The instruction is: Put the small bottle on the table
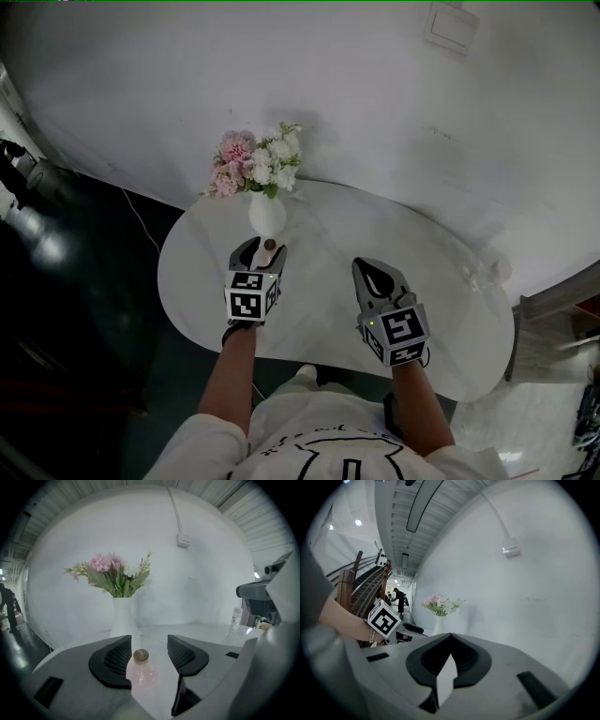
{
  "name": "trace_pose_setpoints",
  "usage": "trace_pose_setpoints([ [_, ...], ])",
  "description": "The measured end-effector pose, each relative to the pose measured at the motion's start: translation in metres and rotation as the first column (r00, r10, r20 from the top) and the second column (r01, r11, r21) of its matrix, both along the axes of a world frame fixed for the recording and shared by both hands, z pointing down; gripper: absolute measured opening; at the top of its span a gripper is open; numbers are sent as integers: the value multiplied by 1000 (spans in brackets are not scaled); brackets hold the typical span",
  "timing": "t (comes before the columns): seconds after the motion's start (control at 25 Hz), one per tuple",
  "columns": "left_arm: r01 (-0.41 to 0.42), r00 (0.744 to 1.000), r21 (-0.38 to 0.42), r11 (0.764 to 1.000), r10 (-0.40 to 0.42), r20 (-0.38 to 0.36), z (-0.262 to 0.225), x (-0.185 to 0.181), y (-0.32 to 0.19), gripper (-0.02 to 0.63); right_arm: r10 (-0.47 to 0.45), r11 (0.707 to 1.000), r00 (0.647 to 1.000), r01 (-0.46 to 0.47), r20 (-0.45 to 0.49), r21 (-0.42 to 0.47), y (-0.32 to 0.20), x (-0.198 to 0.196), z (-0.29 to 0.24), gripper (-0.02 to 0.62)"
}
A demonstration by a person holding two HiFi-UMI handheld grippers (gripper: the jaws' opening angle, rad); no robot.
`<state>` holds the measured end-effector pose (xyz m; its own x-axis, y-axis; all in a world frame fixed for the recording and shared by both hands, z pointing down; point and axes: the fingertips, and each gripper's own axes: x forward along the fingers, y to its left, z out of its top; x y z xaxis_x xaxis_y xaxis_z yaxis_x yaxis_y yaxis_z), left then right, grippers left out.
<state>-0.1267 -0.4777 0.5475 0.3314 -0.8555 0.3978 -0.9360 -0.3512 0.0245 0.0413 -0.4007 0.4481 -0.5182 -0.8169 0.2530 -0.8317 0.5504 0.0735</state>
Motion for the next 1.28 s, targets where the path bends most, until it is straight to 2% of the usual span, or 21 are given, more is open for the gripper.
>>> trace_pose_setpoints([
  [0.2,-15,999,34,999,14,30,-26,0,19,245,19,999,999,-20,28,29,14,12,-19,-7],
  [0.52,6,999,95,995,-10,45,-69,-18,51,245,17,997,998,-21,54,76,34,22,-55,-7],
  [0.88,-1,998,174,985,-11,68,-114,-33,80,245,-2,994,999,-3,44,112,54,13,-81,-8],
  [1.08,10,998,261,965,-26,56,-152,-40,93,245,-7,988,999,-1,49,154,57,8,-109,-8],
  [1.28,36,999,359,933,-47,21,-195,-52,108,245,-19,983,998,9,56,181,60,6,-129,-8],
])
